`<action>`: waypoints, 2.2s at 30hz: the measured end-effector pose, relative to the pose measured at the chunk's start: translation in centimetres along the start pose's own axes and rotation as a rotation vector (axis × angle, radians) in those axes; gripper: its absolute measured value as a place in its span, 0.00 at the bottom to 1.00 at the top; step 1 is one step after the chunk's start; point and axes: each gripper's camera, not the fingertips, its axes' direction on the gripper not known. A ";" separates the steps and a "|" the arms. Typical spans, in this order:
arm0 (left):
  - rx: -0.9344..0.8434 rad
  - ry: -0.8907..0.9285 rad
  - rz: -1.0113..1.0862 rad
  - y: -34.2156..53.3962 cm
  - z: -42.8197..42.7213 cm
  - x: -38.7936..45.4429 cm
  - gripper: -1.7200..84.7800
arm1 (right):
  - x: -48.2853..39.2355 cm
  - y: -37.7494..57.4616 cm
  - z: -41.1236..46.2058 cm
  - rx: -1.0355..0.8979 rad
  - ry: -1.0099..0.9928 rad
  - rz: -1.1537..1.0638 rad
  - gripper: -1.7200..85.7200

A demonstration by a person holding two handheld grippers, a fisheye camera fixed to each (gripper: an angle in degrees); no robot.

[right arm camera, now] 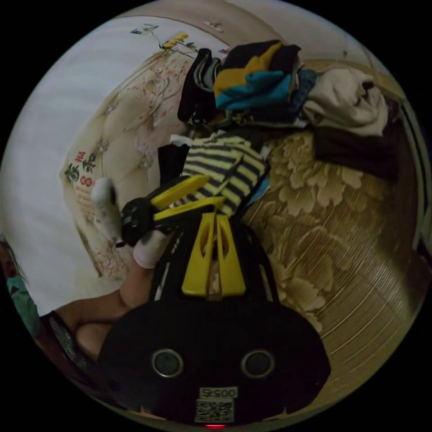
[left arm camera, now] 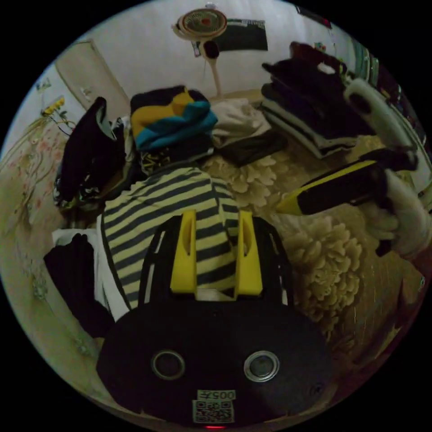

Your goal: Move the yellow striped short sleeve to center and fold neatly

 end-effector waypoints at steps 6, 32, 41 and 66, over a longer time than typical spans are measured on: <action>0.218 0.126 -0.209 11.7 -2.3 -6.9 0.06 | -3.0 -2.9 4.4 -0.001 0.024 -0.018 0.01; 0.666 0.587 -0.618 57.8 -10.4 -31.0 0.04 | -29.2 -7.3 27.0 -0.211 0.488 -0.378 0.09; 0.836 0.607 -0.728 64.9 -17.3 -35.4 0.05 | -40.0 2.2 18.8 0.032 0.361 -0.448 0.00; 0.816 0.958 -0.019 44.3 -55.4 -18.9 0.02 | -67.2 51.9 -30.1 0.680 0.456 -0.490 0.00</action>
